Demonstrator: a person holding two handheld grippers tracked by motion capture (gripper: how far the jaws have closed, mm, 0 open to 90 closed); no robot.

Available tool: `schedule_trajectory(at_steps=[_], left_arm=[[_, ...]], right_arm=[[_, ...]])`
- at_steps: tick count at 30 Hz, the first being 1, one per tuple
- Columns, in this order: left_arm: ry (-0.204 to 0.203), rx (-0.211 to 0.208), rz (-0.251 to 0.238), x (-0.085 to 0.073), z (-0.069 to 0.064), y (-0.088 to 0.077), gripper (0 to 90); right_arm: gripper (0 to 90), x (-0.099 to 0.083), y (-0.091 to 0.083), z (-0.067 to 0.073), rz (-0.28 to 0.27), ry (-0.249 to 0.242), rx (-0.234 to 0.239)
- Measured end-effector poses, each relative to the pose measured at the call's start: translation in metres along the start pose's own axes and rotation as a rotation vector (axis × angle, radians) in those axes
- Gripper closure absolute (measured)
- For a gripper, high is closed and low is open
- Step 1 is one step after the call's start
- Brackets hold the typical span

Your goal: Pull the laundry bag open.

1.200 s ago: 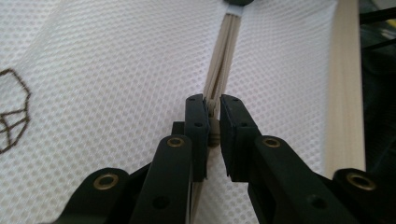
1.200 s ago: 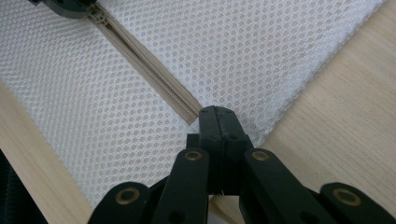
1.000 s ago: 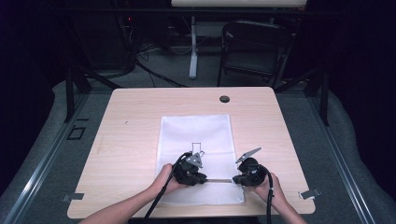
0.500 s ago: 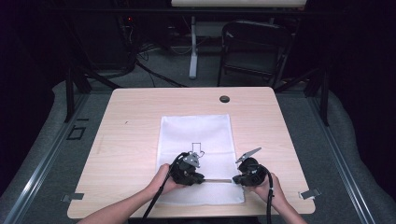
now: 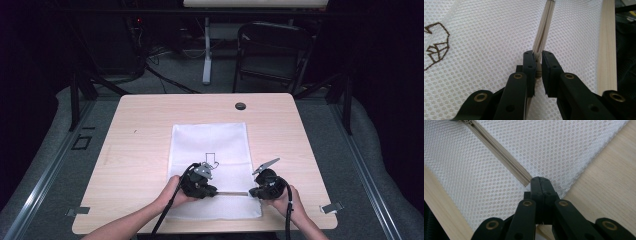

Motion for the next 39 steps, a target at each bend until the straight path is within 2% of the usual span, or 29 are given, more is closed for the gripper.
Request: schedule_trajectory(at_steps=[7,8,16,20,22,23,25,28,32,34,38,39], left_arm=[[-0.018,0.004,-0.004,-0.005,0.003,-0.007,82.3],[-0.017,0.014,0.006,-0.005,0.003,-0.008,82.3],[-0.015,0.004,0.002,-0.006,0.003,-0.009,82.3],[-0.031,0.001,-0.006,-0.008,0.004,-0.012,82.3],[-0.023,0.013,0.009,-0.009,0.004,-0.013,82.3],[-0.026,0.003,-0.005,-0.009,0.004,-0.013,82.3],[-0.018,0.013,0.01,-0.009,0.004,-0.013,82.3],[-0.024,0.001,-0.009,-0.009,0.003,-0.013,82.3],[-0.019,0.005,-0.001,-0.009,0.003,-0.014,82.3],[-0.029,-0.003,-0.01,-0.01,0.004,-0.015,82.3],[-0.028,0.007,0.006,-0.012,0.005,-0.017,82.3],[-0.036,0.001,-0.004,-0.013,0.005,-0.017,82.3]], right_arm=[[90.0,0.0,0.0,0.0,0.002,0.002,0.0],[90.0,0.0,0.0,0.0,0.002,0.002,-0.001],[90.0,0.0,0.0,0.0,0.0,0.002,-0.001],[90.0,0.0,0.0,0.0,0.0,0.002,0.0],[90.0,0.0,0.0,0.0,-0.001,0.002,0.0],[90.0,0.0,0.0,0.0,0.0,0.002,0.0],[90.0,0.0,0.0,0.0,0.0,0.001,0.0],[90.0,0.0,0.0,0.0,-0.002,0.001,-0.001],[90.0,0.0,0.0,0.0,0.003,0.003,-0.002],[90.0,0.0,0.0,0.0,0.001,0.003,-0.001],[90.0,0.0,0.0,0.0,0.001,0.003,-0.001],[90.0,0.0,0.0,0.0,0.0,0.005,-0.003]])
Point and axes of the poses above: each handheld gripper's, and its own axes: y roughly forward along the jaws, x roughly out of its top, z roughly to its left, the point moved 4 cm from there along y, roughly forward along the jaws, and after that the axes turned 11 degrees about -z, right-handed, at the moved point
